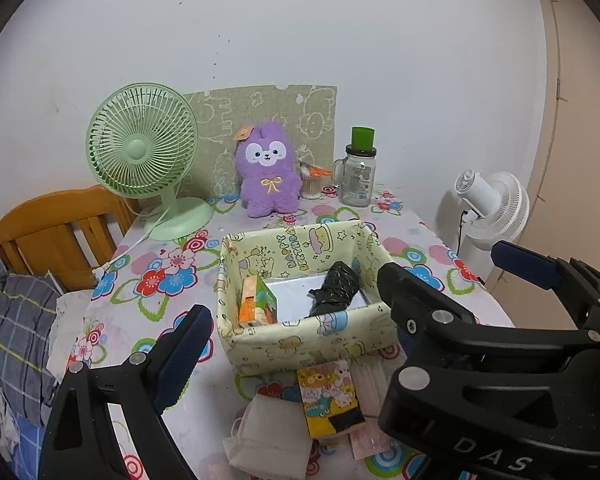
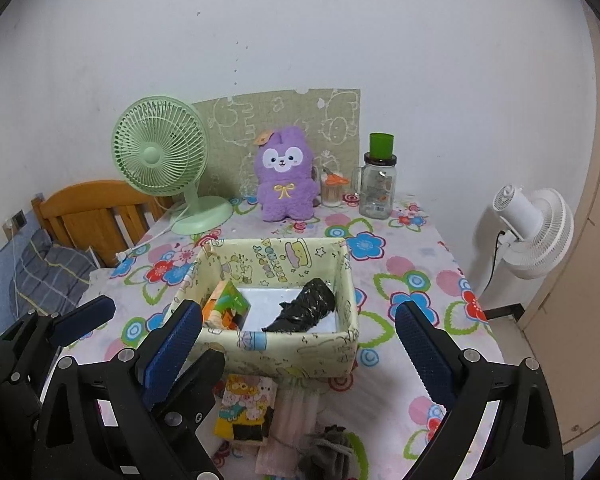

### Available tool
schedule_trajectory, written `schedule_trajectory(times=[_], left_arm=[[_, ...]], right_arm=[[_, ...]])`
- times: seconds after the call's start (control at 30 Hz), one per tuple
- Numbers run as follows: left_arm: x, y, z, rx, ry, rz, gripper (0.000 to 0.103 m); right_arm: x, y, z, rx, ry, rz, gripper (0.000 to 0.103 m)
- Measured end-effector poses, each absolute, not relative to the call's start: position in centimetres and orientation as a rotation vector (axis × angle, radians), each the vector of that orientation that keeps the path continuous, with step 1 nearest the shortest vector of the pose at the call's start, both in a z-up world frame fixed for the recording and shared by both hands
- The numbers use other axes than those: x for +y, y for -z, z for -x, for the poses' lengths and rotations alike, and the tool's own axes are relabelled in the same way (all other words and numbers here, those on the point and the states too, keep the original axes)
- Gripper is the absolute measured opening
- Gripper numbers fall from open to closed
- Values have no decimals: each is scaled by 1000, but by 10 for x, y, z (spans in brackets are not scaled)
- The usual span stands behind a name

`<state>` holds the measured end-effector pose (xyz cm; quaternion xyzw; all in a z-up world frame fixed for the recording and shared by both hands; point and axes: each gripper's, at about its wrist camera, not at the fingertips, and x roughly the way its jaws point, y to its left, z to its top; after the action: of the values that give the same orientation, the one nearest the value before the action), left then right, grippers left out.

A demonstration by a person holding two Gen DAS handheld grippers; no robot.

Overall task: Organize soft objects
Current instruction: 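Move both tools back toward the remaining items in front of the box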

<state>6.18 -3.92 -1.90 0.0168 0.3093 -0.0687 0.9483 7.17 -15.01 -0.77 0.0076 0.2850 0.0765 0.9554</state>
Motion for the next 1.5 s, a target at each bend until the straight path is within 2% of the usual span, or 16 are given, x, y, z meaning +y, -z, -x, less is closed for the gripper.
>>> schedule_trajectory(times=[0.8,1.5], left_arm=[[-40,37,-29,617,150,-10,95],[-56,88,-38,728,195,-24,95]], right_arm=[[-159,28,-37,588,-155,-45,99],[-182,74,-41,664,-120,-85,99]])
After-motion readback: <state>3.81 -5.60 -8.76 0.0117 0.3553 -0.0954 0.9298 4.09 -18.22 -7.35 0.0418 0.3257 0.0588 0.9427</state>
